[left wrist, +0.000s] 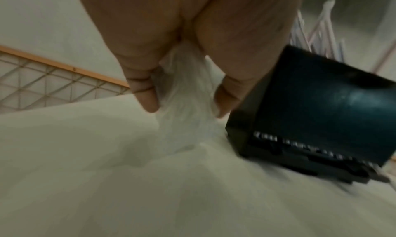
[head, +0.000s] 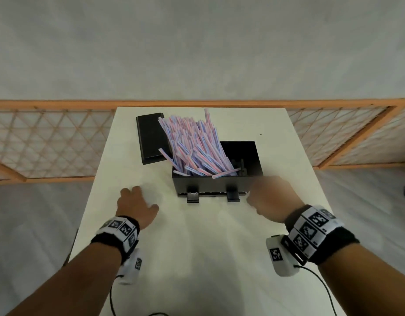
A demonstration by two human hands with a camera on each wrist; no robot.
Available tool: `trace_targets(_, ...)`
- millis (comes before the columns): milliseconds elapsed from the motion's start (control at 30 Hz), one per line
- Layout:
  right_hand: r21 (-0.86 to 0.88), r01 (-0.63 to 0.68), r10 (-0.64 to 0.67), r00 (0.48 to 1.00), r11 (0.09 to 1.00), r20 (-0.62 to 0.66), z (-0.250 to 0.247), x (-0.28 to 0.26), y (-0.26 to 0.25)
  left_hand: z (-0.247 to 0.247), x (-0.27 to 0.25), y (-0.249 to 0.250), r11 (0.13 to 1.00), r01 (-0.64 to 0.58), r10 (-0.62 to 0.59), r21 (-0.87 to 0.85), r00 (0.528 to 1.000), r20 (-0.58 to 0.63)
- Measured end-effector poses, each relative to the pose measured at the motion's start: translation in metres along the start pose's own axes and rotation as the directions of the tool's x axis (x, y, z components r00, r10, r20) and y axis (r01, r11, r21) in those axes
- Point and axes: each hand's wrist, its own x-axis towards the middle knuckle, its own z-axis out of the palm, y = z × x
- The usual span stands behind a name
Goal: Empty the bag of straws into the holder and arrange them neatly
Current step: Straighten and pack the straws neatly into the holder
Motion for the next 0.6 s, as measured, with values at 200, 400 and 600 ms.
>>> trace_targets(200, -0.106, 0.194, -0.208, 0.969, 0.975, -0.135, 0.014, 0.018, -0.008, 0.010, 0.003, 0.006, 0.936, -0.077, 0.081, 0.343, 0.997, 0.002)
trace_targets(400, -0.369, 0.262, -0.317, 0.944, 0.892, -0.096, 0.030, 0.041, -0.022, 0.007, 0.008, 0.007, 0.974, -0.188, 0.194, 0.127, 0.980, -0.038)
trace_targets(600, -0.357, 0.254, -0.278, 0.960, 0.899, -0.019, 0.036, 0.052, -0.027, 0.007, 0.004, -0.005, 0.987, -0.139, 0.136, 0.083, 0.990, 0.032)
